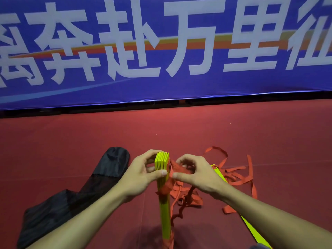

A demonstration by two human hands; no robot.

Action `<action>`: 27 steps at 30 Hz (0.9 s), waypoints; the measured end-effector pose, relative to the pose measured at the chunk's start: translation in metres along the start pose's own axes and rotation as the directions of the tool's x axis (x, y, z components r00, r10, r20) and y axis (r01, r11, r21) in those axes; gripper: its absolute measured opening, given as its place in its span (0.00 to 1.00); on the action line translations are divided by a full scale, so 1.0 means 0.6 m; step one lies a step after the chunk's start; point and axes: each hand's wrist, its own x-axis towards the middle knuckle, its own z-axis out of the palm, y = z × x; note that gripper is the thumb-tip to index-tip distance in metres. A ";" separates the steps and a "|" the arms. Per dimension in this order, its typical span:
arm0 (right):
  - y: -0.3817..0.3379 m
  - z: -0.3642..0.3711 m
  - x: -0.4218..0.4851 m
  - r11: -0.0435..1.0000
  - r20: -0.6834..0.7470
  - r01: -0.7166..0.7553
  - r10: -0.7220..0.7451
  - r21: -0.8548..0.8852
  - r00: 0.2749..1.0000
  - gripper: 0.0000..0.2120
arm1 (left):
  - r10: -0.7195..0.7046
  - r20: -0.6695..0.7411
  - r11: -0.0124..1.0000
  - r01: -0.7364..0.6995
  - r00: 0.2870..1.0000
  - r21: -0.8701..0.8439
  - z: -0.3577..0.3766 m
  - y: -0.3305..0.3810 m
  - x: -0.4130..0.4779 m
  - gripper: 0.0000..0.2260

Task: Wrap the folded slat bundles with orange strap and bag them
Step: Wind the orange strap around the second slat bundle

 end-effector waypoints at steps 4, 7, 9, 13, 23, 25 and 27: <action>-0.011 0.014 0.000 0.957 0.044 0.017 -0.004 -0.288 0.999 0.26 | 0.026 -0.021 0.999 -0.025 0.999 0.047 0.004 -0.003 0.002 0.18; -0.014 0.025 0.002 0.950 0.010 0.039 -0.038 -0.308 0.999 0.20 | 0.054 -0.024 0.994 -0.051 0.998 0.093 0.004 -0.006 0.002 0.18; -0.014 0.027 0.002 0.961 0.031 0.039 -0.031 -0.273 0.999 0.15 | 0.059 -0.035 0.993 -0.056 0.998 0.100 0.002 -0.008 0.003 0.18; -0.013 0.020 0.004 0.981 0.086 -0.009 0.026 -0.193 0.996 0.07 | 0.051 -0.039 0.992 -0.046 0.998 0.116 -0.001 -0.007 0.003 0.17; -0.028 0.004 0.002 0.980 0.062 -0.069 0.082 -0.188 0.995 0.09 | 0.042 0.039 0.980 -0.049 0.998 0.195 0.008 0.001 -0.003 0.14; -0.028 0.002 0.002 0.965 0.046 -0.041 0.054 -0.260 0.997 0.05 | 0.053 0.040 0.977 -0.061 0.998 0.206 0.006 0.002 -0.003 0.14; -0.026 0.001 0.002 0.952 0.027 -0.033 0.043 -0.304 0.999 0.03 | 0.056 0.039 0.976 -0.063 0.998 0.207 0.004 0.002 -0.003 0.14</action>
